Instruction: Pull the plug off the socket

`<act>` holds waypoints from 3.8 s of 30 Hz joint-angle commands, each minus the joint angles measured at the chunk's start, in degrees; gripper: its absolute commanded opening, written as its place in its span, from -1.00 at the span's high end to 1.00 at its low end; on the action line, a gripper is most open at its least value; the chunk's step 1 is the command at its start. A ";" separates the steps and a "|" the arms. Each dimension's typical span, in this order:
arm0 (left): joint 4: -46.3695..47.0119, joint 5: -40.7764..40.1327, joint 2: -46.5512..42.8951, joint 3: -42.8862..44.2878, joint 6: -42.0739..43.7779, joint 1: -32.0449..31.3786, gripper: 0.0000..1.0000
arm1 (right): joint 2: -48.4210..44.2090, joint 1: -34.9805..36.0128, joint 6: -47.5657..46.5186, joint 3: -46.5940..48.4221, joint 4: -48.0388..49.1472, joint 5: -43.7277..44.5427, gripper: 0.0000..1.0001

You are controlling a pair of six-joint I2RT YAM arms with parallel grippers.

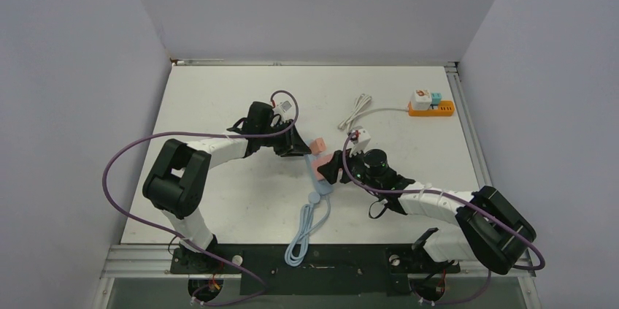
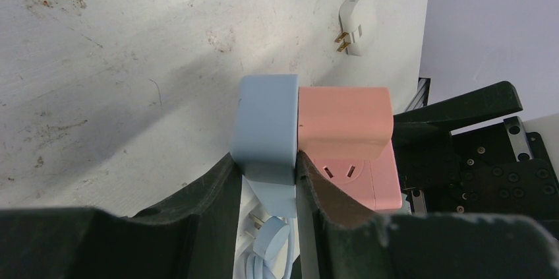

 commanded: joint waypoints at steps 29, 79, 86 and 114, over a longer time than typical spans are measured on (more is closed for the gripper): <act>-3.84 -1.58 0.49 1.66 4.26 -0.37 1.00 | -3.62 17.01 -9.90 4.53 -0.37 29.26 0.89; -3.89 -1.33 1.18 1.88 4.25 -0.36 1.00 | -4.76 11.40 -7.99 2.28 1.77 22.20 0.89; -3.94 -1.35 1.14 1.97 4.23 -0.36 1.00 | -5.24 13.84 -8.97 2.34 1.23 27.48 0.89; -4.40 -1.69 0.93 2.06 4.45 -0.28 1.00 | -12.04 3.65 -5.03 -2.02 5.90 9.89 0.89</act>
